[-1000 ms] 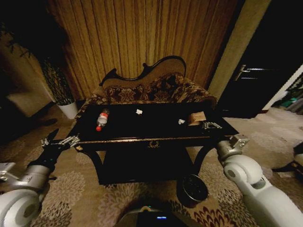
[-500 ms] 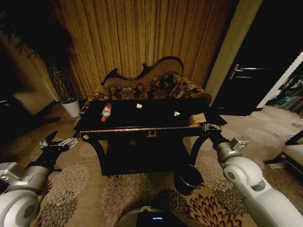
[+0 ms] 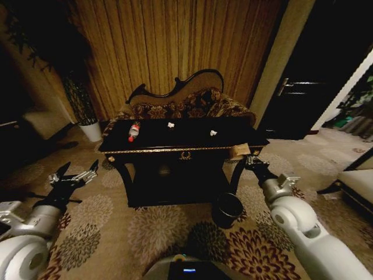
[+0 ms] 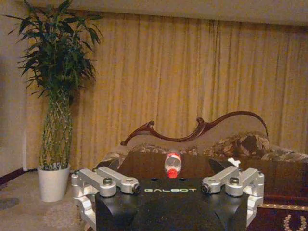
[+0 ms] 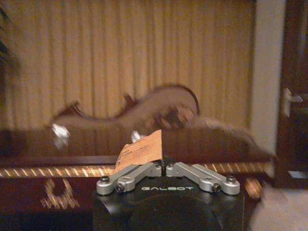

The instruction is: Move to the front of the table and place the trash on the table into the trash bin.

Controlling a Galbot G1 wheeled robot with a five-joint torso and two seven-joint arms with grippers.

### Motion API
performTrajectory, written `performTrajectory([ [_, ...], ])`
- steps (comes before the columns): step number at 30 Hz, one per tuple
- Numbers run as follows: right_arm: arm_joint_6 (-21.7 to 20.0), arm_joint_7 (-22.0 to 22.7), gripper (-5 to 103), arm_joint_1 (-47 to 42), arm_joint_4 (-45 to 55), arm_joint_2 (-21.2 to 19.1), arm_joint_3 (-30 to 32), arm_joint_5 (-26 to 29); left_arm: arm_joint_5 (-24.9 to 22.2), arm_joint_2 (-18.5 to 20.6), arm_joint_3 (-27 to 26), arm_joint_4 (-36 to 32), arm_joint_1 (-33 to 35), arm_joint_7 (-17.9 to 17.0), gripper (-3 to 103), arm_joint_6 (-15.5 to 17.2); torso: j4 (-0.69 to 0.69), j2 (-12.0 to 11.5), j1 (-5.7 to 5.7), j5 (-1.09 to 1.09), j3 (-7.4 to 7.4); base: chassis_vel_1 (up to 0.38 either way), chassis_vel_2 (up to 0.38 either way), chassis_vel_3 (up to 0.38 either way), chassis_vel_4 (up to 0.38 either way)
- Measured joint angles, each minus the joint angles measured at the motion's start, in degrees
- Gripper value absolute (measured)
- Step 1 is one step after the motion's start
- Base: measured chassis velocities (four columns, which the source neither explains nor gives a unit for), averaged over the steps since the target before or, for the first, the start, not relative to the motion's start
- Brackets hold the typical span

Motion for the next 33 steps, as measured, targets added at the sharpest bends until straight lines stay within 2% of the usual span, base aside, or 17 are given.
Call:
performTrajectory([
  [1,0.0,-0.02,0,0.23,-2.39,0.74,-0.65,-0.59,0.0,-0.15,0.07,0.0,-0.01,0.03,100,-0.01,-0.04,-0.01,0.0,0.0,0.01,0.003,-0.022,-0.055,-0.003],
  [3,0.02,-0.02,0,1.21,-8.16,2.18,-2.01,-1.24,0.0,-0.39,0.14,0.0,-0.01,0.13,100,-0.06,0.0,-0.06,0.05,0.0,0.05,0.0,0.0,0.0,0.0],
  [4,0.02,-0.02,0,1.21,-8.16,2.18,-2.01,-1.24,0.0,-0.39,0.14,0.0,-0.01,0.13,100,-0.06,0.0,-0.06,0.05,0.0,0.05,0.0,0.0,0.0,0.0],
  [7,-0.01,-0.07,0,3.36,-17.18,4.1,-3.93,-1.62,0.02,-0.71,0.18,0.0,0.06,0.27,100,-0.12,0.01,-0.08,0.12,0.02,0.06,0.0,0.0,0.0,0.0],
  [11,-0.34,-0.1,0,6.63,-24.55,5.87,-5.95,-2.05,0.07,-1.04,0.3,0.0,0.16,0.34,100,-0.15,0.0,-0.07,0.09,0.01,0.05,0.0,0.0,0.0,0.0],
  [22,-0.41,-0.22,0,12.57,-35.54,8.09,-9.98,-5.45,0.39,-2.41,-0.06,0.0,0.93,0.99,100,-1.35,0.01,-0.05,0.05,-0.01,0.03,0.0,0.0,0.0,0.0],
  [24,-0.03,-0.23,0,14.63,-40.19,9.04,-10.62,-6.23,0.48,-2.5,-0.14,0.01,1.12,1.03,100,-1.44,0.01,-0.05,0.05,0.0,0.03,0.0,0.0,0.0,0.0],
  [33,1.77,-0.16,0,19.59,-49.45,11.04,-11.17,-8.26,0.48,-2.89,-0.36,0.01,1.31,1.04,100,-1.71,0.0,-0.05,0.05,0.0,0.03,0.0,0.0,0.0,0.0],
])
